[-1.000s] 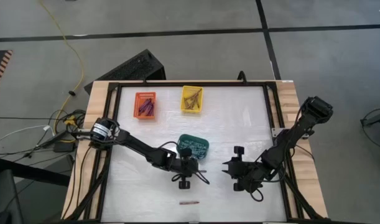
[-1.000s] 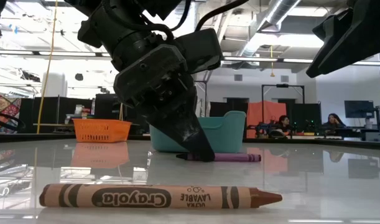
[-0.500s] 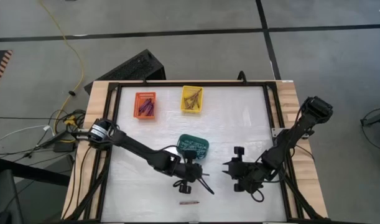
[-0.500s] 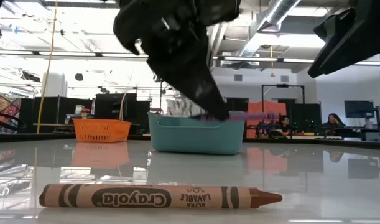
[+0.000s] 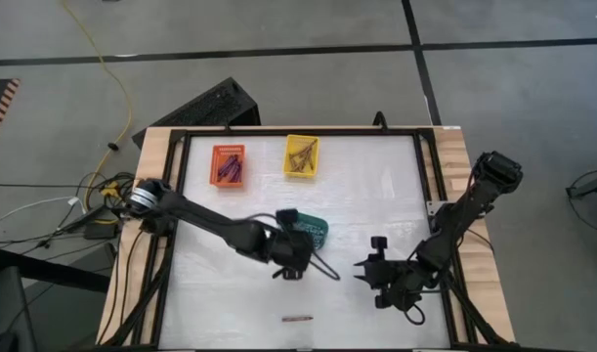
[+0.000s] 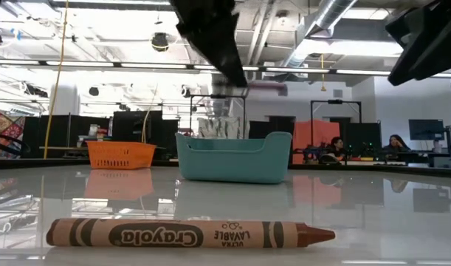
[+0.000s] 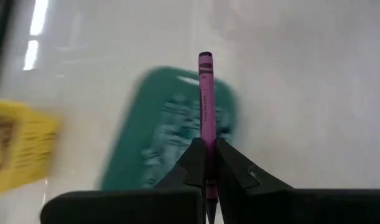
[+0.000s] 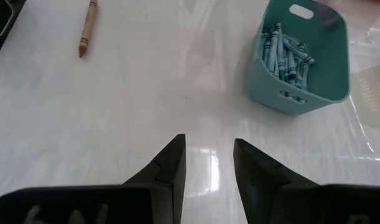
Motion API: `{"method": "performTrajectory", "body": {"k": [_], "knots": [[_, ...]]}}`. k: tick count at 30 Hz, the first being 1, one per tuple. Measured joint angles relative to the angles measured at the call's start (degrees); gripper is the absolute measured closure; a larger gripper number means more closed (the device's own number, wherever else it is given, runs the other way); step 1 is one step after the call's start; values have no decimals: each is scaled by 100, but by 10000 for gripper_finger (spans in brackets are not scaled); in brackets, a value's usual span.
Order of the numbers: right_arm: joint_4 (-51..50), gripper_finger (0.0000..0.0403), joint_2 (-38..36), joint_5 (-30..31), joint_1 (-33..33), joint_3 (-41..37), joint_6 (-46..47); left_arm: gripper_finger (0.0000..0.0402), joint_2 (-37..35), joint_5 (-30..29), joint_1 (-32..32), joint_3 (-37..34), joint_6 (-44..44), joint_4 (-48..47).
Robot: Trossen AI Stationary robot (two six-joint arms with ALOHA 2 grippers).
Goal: Sort crayons
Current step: Put the violet crayon into the orange bin
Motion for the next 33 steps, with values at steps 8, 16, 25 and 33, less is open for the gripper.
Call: {"method": "performTrajectory", "body": {"k": [8,16,25,33], "knots": [[-76,275,0,191,220,0,2,401,-935,-785,225,-17,-151,-576],[-115,275,0,294,339,0,15,401,-1547,-1643,566,-17,-938,-1848],[-118,275,0,302,419,0,13,401,-2416,-1981,1272,-1087,-1875,-2185],[-128,275,0,335,565,0,9,401,-3825,-1434,2339,-2927,-2316,-1258]]}}
